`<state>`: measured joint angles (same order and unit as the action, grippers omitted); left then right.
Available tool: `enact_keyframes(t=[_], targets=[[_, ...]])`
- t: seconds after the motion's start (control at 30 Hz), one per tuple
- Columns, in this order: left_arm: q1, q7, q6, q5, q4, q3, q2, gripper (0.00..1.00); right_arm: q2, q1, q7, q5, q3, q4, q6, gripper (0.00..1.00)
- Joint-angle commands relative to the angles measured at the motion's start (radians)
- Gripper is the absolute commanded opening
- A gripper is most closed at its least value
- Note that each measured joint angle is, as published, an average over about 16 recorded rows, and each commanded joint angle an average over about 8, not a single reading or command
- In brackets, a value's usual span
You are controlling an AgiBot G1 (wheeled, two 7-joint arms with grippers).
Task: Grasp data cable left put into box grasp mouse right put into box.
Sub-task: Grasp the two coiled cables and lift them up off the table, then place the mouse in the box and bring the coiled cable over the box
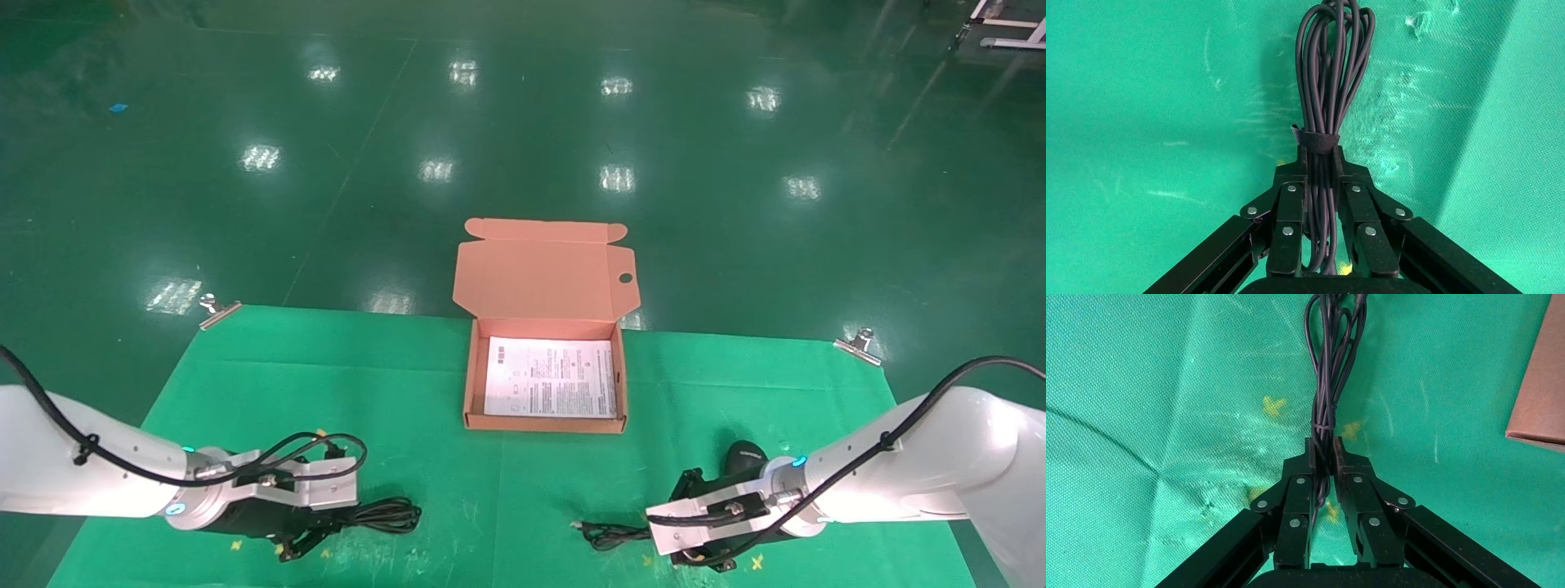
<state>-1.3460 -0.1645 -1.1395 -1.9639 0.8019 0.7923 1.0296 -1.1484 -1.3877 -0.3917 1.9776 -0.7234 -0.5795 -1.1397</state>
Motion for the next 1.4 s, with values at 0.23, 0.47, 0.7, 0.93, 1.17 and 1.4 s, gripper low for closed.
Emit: enact_keyframes(t=[0.23, 0.47, 0.7, 0.93, 1.17, 1.4], targets=[[-0.005, 0.013, -0.007, 0.002, 0.026, -0.001, -0.011, 0.00, 0.010, -0.009, 0.008, -0.009, 0.009, -0.006, 0.001, 0.00], [-0.026, 0.013, -0.027, 0.015, 0.197, -0.027, -0.100, 0.00, 0.088, -0.072, 0.075, -0.058, 0.067, -0.062, -0.005, 0.00], [-0.097, -0.040, -0.022, -0.002, 0.374, -0.071, -0.168, 0.00, 0.140, -0.193, 0.161, -0.100, 0.139, -0.122, 0.038, 0.00], [-0.187, -0.064, 0.034, -0.058, 0.385, -0.090, -0.119, 0.00, 0.072, -0.321, 0.192, -0.134, 0.182, -0.114, 0.097, 0.00], [-0.261, -0.039, 0.117, -0.092, 0.315, -0.102, -0.042, 0.00, -0.051, -0.423, 0.149, -0.170, 0.203, -0.020, 0.158, 0.00], [-0.322, 0.016, 0.184, -0.099, 0.240, -0.112, 0.014, 0.00, -0.149, -0.502, 0.053, -0.206, 0.220, 0.121, 0.204, 0.00]])
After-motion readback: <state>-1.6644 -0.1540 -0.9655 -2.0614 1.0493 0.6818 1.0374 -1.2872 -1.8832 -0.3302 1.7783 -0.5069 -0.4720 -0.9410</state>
